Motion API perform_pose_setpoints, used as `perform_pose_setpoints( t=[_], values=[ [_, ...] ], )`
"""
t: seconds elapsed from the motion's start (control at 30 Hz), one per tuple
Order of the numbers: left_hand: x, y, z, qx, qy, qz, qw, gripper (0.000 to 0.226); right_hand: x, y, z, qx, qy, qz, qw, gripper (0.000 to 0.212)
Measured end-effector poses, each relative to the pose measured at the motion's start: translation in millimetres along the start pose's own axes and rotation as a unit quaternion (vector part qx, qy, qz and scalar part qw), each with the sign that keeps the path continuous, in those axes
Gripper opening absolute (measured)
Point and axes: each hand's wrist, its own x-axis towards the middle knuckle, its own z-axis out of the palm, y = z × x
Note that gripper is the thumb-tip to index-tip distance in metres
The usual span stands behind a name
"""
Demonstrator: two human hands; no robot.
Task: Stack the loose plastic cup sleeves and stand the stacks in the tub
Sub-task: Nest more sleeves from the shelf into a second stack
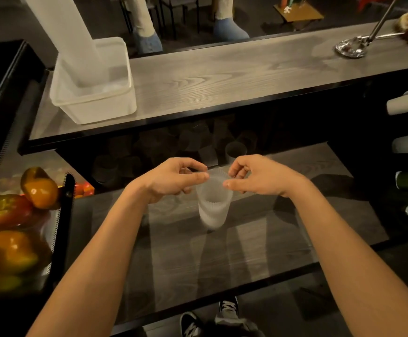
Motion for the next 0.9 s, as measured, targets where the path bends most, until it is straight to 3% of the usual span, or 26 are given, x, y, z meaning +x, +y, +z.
perform_pose_setpoints(
  t=[0.17, 0.37, 0.5, 0.63, 0.8, 0.9],
  values=[
    [29, -2, 3, -0.025, 0.123, -0.042, 0.991, 0.033, 18, 39, -7, 0.120, 0.078, 0.072, 0.987, 0.025],
    [83, -4, 22, -0.083, 0.079, -0.069, 0.991, 0.024, 51, 93, 1, 0.148, 0.103, 0.133, 0.975, 0.015],
    [121, -7, 32, -0.092, 0.037, -0.089, 0.991, 0.034, 79, 120, 4, 0.128, 0.109, 0.157, 0.973, 0.024],
    [160, -6, 36, -0.104, 0.021, -0.109, 0.988, 0.048, 106, 130, -4, 0.072, 0.116, 0.155, 0.978, 0.034],
    [205, 0, 39, -0.108, 0.015, -0.183, 0.977, 0.063, 146, 136, -17, -0.079, 0.111, 0.134, 0.982, 0.045],
    [226, 2, 43, -0.043, -0.012, -0.210, 0.977, 0.050, 167, 136, -23, -0.134, 0.083, 0.158, 0.975, 0.039]
  ],
)
